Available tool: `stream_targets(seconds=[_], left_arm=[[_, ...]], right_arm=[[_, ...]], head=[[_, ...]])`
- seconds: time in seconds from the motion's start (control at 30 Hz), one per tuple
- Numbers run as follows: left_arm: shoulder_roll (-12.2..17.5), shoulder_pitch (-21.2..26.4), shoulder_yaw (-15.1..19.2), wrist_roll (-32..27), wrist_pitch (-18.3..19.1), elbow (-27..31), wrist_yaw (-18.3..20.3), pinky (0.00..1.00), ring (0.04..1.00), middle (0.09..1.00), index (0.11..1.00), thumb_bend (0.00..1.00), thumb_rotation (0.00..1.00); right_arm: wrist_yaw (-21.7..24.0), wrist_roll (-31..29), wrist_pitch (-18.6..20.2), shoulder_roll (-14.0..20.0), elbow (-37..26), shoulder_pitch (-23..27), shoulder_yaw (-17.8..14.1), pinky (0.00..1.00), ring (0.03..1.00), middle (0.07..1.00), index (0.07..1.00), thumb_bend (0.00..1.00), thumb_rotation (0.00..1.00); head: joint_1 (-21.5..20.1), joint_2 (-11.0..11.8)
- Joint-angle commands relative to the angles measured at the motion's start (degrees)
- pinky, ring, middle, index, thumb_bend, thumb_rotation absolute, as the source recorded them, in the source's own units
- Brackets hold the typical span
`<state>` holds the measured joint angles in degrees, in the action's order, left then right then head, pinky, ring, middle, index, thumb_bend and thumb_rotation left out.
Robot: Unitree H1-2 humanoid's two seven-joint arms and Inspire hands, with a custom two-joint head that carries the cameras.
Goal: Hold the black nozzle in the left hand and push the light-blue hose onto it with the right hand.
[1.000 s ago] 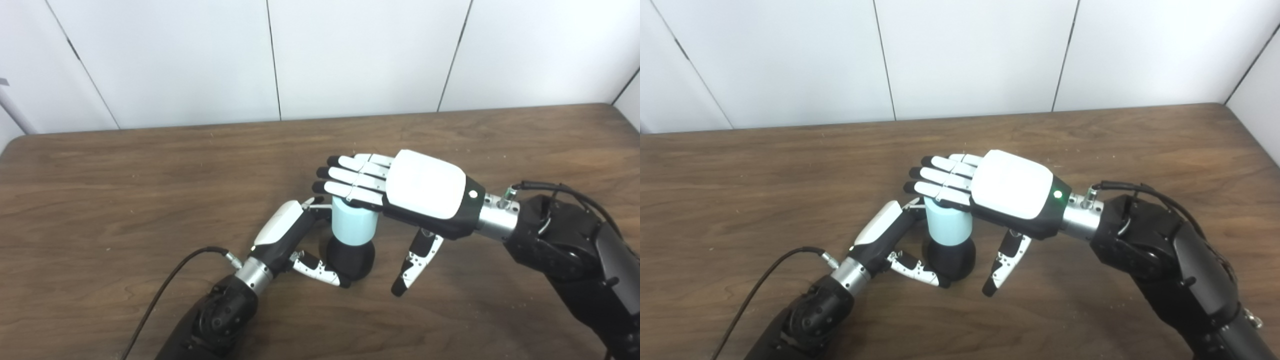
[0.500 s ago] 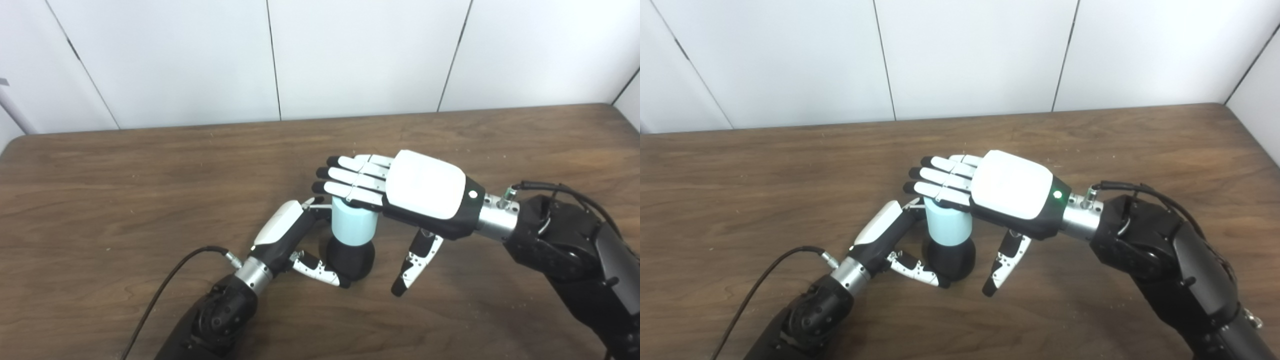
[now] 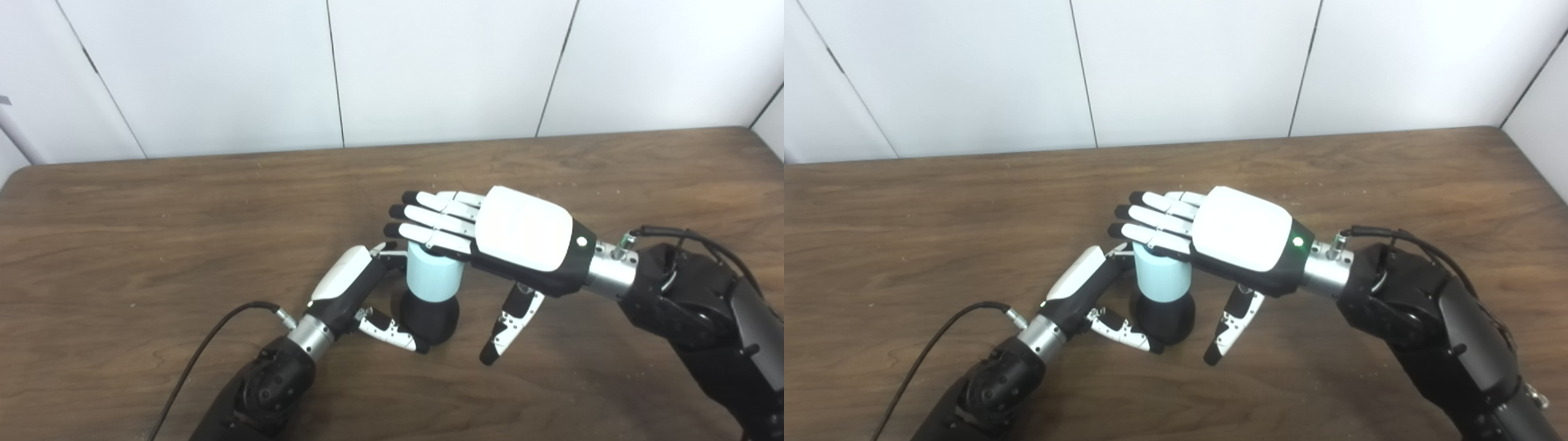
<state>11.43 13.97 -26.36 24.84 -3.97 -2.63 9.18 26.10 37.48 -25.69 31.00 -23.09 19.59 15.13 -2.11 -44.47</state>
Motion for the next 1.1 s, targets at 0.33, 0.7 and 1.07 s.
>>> stream_targets(seconds=[0.33,0.7,1.07], left_arm=[[1.18,-2.02,-1.51,2.01,3.11,-0.55,3.82,0.96,0.74,0.498,0.482,0.52,0.0],[1.1,-1.86,-1.5,2.26,3.08,-0.59,3.8,0.96,0.7,0.498,0.482,0.52,0.0],[0.96,-1.95,-1.35,2.3,4.13,0.17,4.19,0.95,0.682,0.498,0.482,0.52,0.0]], right_arm=[[0.43,-0.36,-1.05,1.96,-1.24,-0.06,0.57,0.88,1.0,1.0,1.0,0.94,0.49],[1.13,-0.14,-0.89,1.97,-1.14,0.74,1.53,0.88,1.0,1.0,1.0,0.94,0.49],[1.82,-0.88,-0.89,2.53,-1.34,1.69,2.59,0.87,0.993,1.0,0.964,0.94,0.49]], head=[[-0.02,-0.14],[0.03,-0.24],[0.11,-0.4]])
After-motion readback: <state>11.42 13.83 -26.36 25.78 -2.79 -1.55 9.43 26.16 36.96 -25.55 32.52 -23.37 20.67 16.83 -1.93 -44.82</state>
